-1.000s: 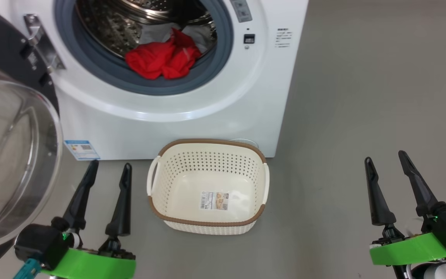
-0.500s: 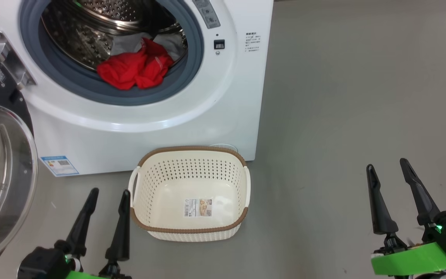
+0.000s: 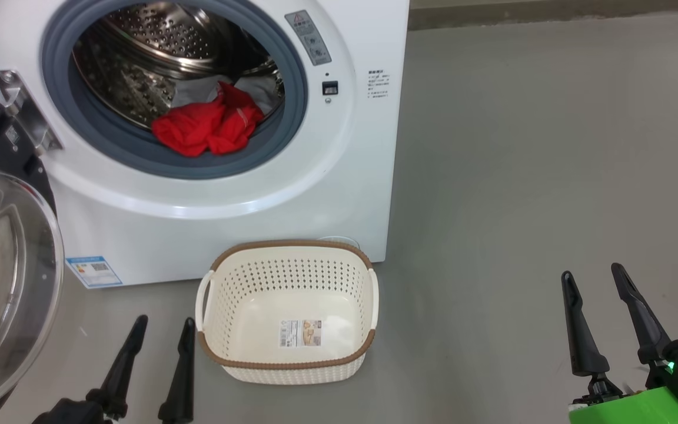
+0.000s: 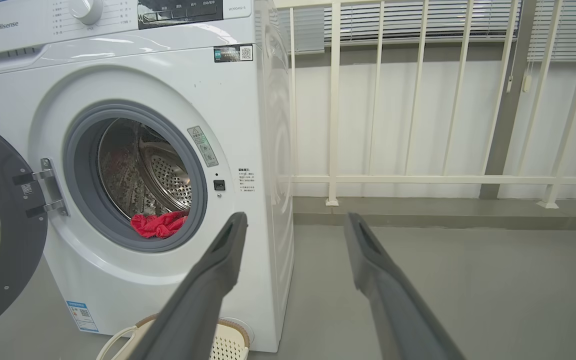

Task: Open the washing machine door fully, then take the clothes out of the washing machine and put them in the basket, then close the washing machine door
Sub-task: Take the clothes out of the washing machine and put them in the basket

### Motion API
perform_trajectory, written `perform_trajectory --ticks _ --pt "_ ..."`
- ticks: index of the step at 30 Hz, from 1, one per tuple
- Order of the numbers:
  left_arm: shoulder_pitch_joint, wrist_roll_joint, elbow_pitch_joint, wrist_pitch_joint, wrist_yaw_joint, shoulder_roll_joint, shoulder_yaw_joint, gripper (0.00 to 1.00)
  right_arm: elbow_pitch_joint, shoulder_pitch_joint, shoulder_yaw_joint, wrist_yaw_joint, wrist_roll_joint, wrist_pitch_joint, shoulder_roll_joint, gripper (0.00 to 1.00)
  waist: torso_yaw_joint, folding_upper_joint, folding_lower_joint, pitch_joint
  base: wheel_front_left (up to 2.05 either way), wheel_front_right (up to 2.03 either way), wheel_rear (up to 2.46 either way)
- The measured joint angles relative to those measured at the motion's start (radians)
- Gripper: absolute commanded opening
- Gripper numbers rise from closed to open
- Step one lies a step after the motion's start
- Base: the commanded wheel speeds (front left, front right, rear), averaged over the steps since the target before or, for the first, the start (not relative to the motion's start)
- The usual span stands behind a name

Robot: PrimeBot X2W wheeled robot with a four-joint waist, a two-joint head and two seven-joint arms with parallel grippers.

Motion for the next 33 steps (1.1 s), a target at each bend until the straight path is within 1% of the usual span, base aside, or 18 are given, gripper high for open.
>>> perform_trajectory --ticks 9,21,26,33 --pt "0.013 0.0 0.002 0.0 0.0 -0.002 0.002 1.0 0.004 0.02 -0.002 0.0 -0.001 0.0 0.0 1.0 -0.005 0.0 0.0 -0.022 0.0 0.0 0.0" --pt "0.013 0.001 0.001 0.0 0.001 -0.006 0.001 1.0 0.015 0.02 0.0 0.0 -0.001 0.0 0.0 1.0 0.004 0.0 0.0 -0.016 0.08 -0.08 0.0" --pt "0.013 0.001 0.002 0.0 0.002 -0.006 -0.002 1.0 0.016 0.02 0.0 0.0 -0.001 0.0 0.0 1.0 0.008 0.0 0.0 -0.016 0.86 -0.86 0.0" --pt "0.013 0.001 0.003 0.0 0.002 -0.006 -0.003 1.0 0.019 0.02 0.0 0.0 -0.001 0.0 0.0 1.0 0.01 0.0 0.0 -0.019 1.43 -1.43 0.0"
